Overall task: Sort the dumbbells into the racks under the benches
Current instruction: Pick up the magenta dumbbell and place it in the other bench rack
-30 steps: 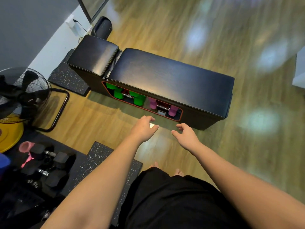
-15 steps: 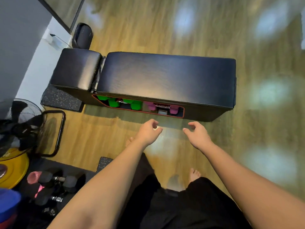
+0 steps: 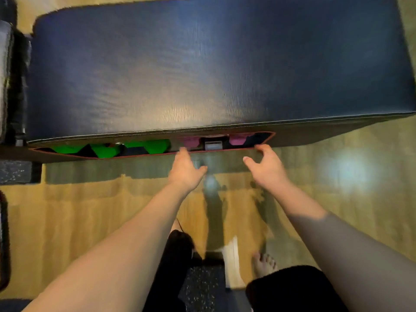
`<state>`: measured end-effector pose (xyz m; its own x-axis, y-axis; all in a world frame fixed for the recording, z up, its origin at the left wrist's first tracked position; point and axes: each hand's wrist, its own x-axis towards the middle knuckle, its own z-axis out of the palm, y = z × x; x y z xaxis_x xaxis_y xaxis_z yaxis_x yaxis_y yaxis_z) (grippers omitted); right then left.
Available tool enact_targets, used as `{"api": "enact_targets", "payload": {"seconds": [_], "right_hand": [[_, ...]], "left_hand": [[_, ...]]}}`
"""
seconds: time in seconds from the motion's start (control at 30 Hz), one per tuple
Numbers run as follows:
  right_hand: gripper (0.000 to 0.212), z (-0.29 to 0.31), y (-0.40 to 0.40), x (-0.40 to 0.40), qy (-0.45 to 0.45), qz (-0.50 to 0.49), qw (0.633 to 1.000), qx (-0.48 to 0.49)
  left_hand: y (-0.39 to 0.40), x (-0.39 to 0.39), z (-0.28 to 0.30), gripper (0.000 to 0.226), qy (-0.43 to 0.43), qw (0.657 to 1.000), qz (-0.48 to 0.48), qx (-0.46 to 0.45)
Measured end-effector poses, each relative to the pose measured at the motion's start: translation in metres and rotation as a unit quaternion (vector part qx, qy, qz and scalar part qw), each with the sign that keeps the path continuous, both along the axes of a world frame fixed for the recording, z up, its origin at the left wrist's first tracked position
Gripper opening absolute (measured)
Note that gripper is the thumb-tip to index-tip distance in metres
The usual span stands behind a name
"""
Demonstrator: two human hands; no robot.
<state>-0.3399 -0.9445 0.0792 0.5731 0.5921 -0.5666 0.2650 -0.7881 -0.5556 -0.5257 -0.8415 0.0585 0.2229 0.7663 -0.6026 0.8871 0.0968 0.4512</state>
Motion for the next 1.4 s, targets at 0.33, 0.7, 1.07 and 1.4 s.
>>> {"api": "enact_targets", "payload": {"seconds": [0.33, 0.7, 1.07, 1.4], "right_hand": [[0.128, -0.172, 0.07, 0.0, -0.191, -0.122, 0.959, 0.172], [0.114, -0.196, 0.09, -0.001, -0.238, -0.167, 0.903, 0.315], [0.117, -0.188, 0.09, -0.004, -0.236, -0.152, 0.917, 0.285], [0.12, -0.187, 0.091, -0.004, -0.234, -0.143, 0.924, 0.265]], "left_hand": [[0.06, 0.041, -0.164, 0.12, -0.102, 0.91, 0.176, 0.362], [0.067, 0.037, -0.186, 0.11, -0.219, 0.862, 0.182, 0.42], [0.066, 0.04, -0.181, 0.108, -0.209, 0.859, 0.183, 0.43], [0.063, 0.042, -0.173, 0.107, -0.201, 0.864, 0.19, 0.421]]}}
